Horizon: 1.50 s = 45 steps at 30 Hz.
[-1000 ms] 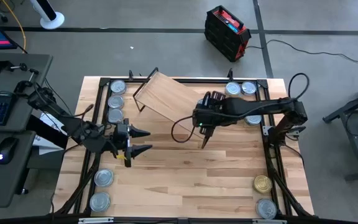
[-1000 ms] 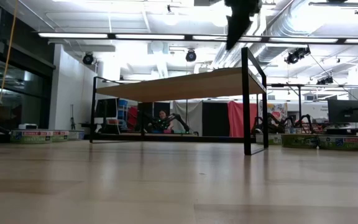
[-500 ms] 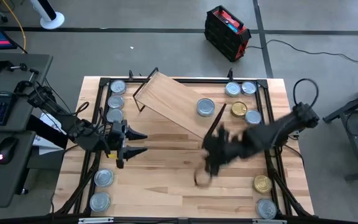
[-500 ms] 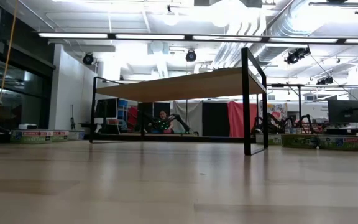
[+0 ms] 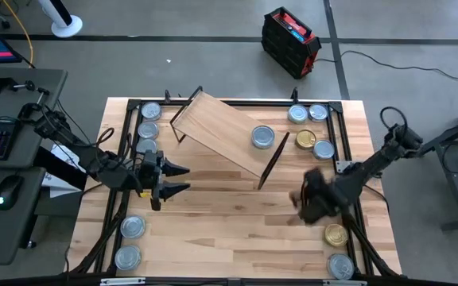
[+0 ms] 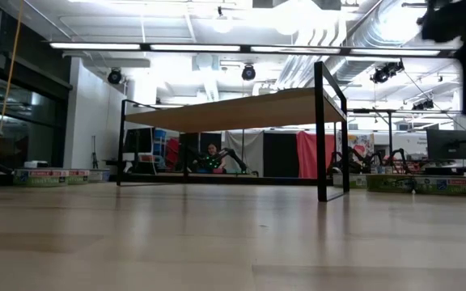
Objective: Stack canned seafood by type on shelf
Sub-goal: Stack the white-green tuna can on top of the other white-green tuna can on the shelf
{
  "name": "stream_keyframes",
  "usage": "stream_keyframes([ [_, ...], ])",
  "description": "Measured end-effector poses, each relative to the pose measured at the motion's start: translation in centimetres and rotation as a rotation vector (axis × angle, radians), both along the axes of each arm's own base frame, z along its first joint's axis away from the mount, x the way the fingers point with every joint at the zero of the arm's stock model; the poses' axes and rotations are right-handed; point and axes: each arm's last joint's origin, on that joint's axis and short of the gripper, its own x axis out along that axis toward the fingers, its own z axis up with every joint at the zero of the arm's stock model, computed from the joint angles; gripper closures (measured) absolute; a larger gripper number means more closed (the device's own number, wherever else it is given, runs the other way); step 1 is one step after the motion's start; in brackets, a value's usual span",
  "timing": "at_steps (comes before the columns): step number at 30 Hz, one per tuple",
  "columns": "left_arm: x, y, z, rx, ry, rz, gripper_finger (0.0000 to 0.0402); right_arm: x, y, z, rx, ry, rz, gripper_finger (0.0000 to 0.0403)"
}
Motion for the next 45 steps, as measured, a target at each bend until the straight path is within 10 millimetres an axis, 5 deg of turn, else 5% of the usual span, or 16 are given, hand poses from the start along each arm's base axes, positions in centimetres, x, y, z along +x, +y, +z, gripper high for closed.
stream_keyframes([
  [9,0.2,0.2,0.3,-0.071,-0.031,0.020,0.0144,-2.0,-9.1,-2.8,-0.172,0.083,-0.356,0.0402],
  [21,0.2,0.2,0.4,-0.103,-0.046,0.022,0.0144,-1.9,-15.3,-4.4,-0.247,0.174,-0.496,0.0402],
  [32,0.2,0.2,0.4,-0.098,-0.044,0.026,0.0144,-3.0,-18.0,-7.2,-0.015,0.292,-0.303,0.0403],
  [45,0.2,0.3,0.4,-0.060,-0.041,0.049,0.0144,-2.5,-16.9,-8.1,0.070,0.231,-0.224,0.0403],
])
